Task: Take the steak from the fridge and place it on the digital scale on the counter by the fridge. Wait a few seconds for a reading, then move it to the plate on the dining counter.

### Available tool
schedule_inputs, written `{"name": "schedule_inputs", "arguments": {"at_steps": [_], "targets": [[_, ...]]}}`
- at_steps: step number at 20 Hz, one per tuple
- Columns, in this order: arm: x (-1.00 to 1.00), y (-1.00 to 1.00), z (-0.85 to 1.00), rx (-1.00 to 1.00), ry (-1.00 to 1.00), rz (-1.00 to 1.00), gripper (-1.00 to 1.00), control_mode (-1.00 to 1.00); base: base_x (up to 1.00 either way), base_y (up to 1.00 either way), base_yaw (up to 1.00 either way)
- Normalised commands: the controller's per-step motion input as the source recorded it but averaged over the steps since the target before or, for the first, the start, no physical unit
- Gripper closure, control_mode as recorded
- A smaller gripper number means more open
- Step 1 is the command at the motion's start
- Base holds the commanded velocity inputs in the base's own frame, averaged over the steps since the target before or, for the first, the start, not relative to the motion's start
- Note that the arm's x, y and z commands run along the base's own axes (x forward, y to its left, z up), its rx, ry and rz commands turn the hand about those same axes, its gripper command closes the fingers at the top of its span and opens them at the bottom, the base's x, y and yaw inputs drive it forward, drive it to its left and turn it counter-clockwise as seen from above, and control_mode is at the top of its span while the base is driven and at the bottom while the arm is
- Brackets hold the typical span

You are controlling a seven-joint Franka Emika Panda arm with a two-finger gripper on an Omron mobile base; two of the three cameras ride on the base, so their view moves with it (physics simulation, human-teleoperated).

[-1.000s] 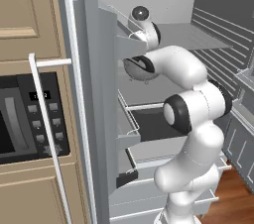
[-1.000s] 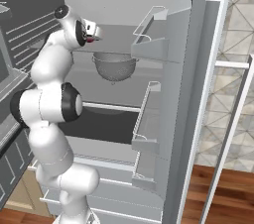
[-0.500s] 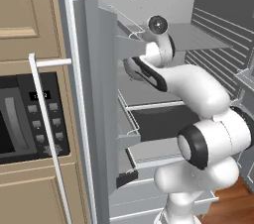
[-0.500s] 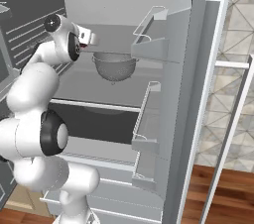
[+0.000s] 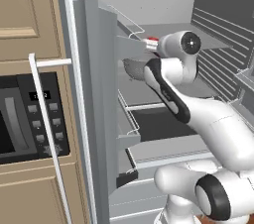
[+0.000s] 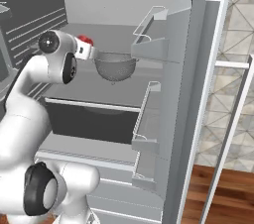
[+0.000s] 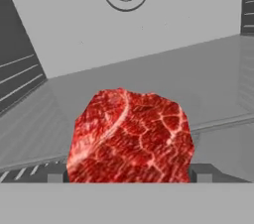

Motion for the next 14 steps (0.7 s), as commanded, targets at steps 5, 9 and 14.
{"name": "schedule_inputs", "arguments": {"at_steps": [5, 9, 14], "targets": [[-1.00, -0.25, 0.23, 0.13, 0.12, 0.02, 1.00, -1.00, 0.00, 0.00, 0.00], [-1.00, -0.25, -0.05, 0.01, 0.21, 0.00, 1.00, -1.00, 0.00, 0.00, 0.00], [-0.69, -0.10, -0.41, 0.00, 0.32, 0.00, 1.00, -1.00, 0.00, 0.00, 0.00]]}}
